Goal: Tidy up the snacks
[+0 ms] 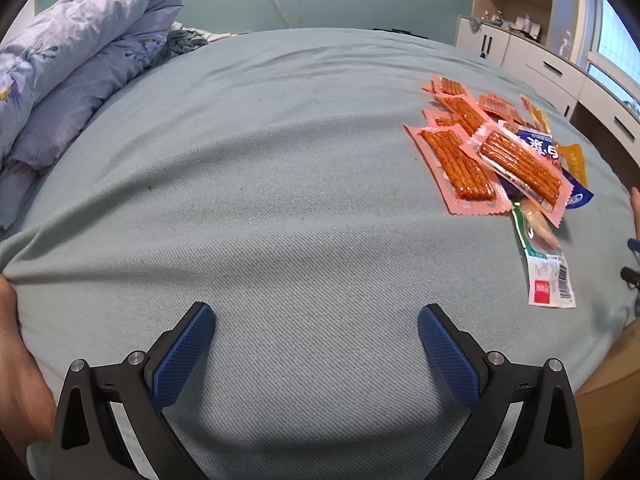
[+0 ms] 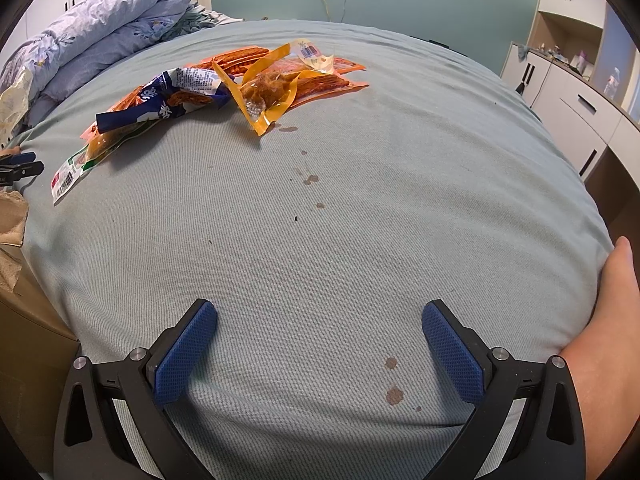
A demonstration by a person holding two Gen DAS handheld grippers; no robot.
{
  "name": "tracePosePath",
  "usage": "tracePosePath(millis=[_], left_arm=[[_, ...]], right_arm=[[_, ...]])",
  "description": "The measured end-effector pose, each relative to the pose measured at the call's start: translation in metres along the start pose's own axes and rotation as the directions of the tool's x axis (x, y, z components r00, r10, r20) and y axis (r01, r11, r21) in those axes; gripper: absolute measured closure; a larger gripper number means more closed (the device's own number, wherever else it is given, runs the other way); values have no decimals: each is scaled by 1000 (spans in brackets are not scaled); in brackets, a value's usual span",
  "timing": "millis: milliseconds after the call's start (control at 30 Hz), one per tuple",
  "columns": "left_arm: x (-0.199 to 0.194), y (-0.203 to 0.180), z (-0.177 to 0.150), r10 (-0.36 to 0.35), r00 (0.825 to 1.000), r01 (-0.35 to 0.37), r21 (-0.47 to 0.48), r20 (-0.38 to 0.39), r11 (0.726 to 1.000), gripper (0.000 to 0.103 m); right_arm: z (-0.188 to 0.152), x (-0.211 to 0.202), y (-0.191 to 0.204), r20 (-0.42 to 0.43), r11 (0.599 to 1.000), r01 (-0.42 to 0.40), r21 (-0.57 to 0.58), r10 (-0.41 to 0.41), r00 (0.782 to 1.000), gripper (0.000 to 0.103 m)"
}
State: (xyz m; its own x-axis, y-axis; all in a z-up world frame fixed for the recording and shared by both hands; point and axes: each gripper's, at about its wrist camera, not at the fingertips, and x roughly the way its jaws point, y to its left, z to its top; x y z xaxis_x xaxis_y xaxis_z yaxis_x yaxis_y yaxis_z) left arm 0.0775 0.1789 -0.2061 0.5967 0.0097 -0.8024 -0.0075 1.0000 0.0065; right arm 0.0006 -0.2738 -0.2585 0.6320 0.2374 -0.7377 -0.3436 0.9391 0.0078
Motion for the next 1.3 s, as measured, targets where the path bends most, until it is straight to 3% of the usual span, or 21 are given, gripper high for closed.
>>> tracePosePath(millis=[233, 333, 400, 467, 533, 633, 767, 900, 967, 1067, 1200, 1300], left_arm=[[1, -5, 7, 27, 999, -26, 26, -44, 999, 0], [0, -12, 12, 67, 994, -63, 50, -81, 997, 0], [0, -13, 16, 78, 988, -75, 30, -131, 997, 0], [0, -11, 21, 56, 979, -59, -9, -197, 998, 0], [-6, -13, 29, 60, 968, -66, -18, -242, 998, 0], [-38, -20, 46, 253, 955, -248, 49, -154, 967, 0], [-91, -30, 84, 328, 945, -327, 56, -4, 943, 0], [-146, -50, 123, 418, 900, -424, 25, 123, 905, 0], [-174, -61, 142, 399, 905, -403, 1, 148, 915, 0], [-202, -79, 163, 315, 936, -322, 22, 157, 947, 0], [-214, -91, 174, 259, 957, -266, 37, 133, 963, 0], [-214, -96, 167, 160, 979, -166, 39, 127, 985, 0]], right_arm=[[7, 3, -1, -39, 1000, -31, 2, 31, 999, 0], [18, 11, -1, -151, 999, -44, -21, 41, 988, 0], [20, 18, -3, -283, 998, -63, 0, 60, 957, 0], [33, 13, -6, -333, 999, -38, 14, 40, 942, 0], [51, -3, -6, -296, 1000, 5, 3, -4, 955, 0], [88, -37, -3, -202, 999, 45, -7, -45, 978, 0], [138, -92, 10, -115, 999, 22, -32, -25, 993, 0], [180, -153, 22, -26, 998, 20, -64, -22, 999, 0], [188, -184, 21, 24, 999, -9, -32, 10, 1000, 0], [182, -215, 3, 67, 996, -59, 65, 55, 996, 0], [185, -225, 0, -15, 989, -66, 134, 68, 998, 0], [191, -221, -8, -73, 990, -33, 138, 43, 996, 0]])
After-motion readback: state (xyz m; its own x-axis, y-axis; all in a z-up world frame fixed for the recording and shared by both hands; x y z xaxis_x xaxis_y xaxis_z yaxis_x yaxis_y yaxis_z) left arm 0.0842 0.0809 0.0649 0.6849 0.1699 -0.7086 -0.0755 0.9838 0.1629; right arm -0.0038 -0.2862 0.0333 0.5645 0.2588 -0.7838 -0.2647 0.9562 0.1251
